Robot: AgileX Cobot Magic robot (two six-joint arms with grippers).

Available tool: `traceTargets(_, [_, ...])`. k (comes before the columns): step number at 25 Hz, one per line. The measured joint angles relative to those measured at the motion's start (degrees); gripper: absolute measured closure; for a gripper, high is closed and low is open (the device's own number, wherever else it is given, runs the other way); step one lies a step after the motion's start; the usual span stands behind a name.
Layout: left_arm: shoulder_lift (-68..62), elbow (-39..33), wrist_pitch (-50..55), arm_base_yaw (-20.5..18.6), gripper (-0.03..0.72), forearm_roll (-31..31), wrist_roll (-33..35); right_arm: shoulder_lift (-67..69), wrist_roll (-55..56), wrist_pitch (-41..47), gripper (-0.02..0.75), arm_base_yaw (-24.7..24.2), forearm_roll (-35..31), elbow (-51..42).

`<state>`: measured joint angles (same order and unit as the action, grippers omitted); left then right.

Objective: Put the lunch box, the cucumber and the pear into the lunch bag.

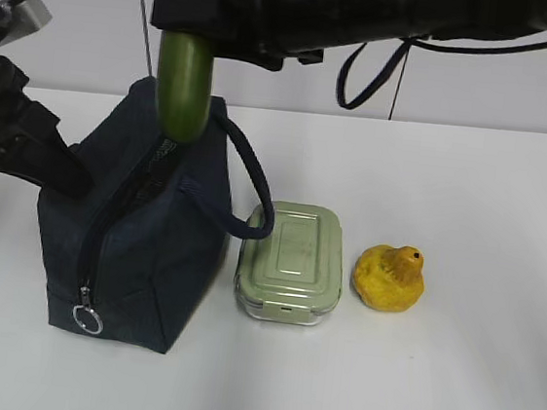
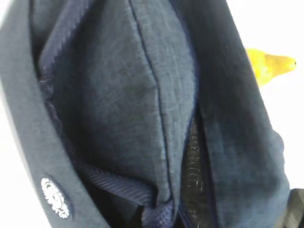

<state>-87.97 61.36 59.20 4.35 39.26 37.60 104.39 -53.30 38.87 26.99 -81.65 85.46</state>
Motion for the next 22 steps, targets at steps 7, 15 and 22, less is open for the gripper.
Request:
traceTargets(7, [1.72, 0.00, -0.25, 0.00, 0.678, 0.36, 0.00, 5.38, -11.01, -5.96, 0.357, 4.11, -12.11, 0.08])
traceTargets(15, [1.86, 0.00, -1.16, 0.00, 0.678, 0.30, -0.07, 9.77, -1.03, -6.08, 0.357, 4.54, 5.00, 0.08])
traceTargets(22, [1.86, 0.00, -1.50, 0.00, 0.679, 0.98, -0.20, 9.80, 17.65, -3.09, 0.357, 4.54, 25.56, 0.21])
